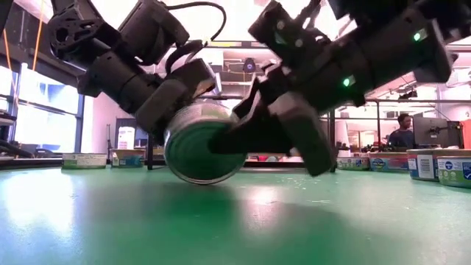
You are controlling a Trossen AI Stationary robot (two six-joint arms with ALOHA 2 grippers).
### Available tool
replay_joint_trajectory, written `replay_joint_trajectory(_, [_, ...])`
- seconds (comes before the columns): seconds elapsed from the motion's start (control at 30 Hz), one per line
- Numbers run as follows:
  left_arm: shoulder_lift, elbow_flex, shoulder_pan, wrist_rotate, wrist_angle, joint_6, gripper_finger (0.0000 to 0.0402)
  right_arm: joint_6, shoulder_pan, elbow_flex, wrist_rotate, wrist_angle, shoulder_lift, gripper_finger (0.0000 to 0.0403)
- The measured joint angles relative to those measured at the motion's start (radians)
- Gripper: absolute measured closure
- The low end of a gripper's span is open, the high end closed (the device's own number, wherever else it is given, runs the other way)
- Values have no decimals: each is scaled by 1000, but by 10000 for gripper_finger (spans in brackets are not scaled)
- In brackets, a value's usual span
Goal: Stack canned seafood by type on shelf
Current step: Put the green white tuna can on the shelf
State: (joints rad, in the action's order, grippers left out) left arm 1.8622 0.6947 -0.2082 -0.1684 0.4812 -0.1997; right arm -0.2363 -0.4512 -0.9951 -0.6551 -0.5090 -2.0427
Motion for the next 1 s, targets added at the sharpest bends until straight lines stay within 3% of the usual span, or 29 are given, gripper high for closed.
replay_joint_trajectory(0.07, [-12,-7,-10,-23,-28,-9,402,30,-9,0,2,35,23,281])
replay_joint_trajectory(0.17, [-74,-4,-32,-100,-105,-19,401,69,-30,0,15,172,79,278])
replay_joint_trajectory(0.3, [-168,-4,-60,-228,-332,-76,402,215,-59,1,-2,482,220,278])
replay_joint_trajectory(0.47, [-224,-3,-107,-390,-534,-164,402,342,-71,0,-98,763,413,278])
replay_joint_trajectory(0.63, [-221,-14,-157,-480,-562,-216,401,323,15,0,-130,810,492,278])
replay_joint_trajectory(0.8, [-221,-32,-185,-541,-561,-227,402,258,113,-9,-126,828,472,278])
replay_joint_trajectory(1.0, [-221,-37,-198,-545,-558,-252,402,145,193,-70,-141,851,433,278])
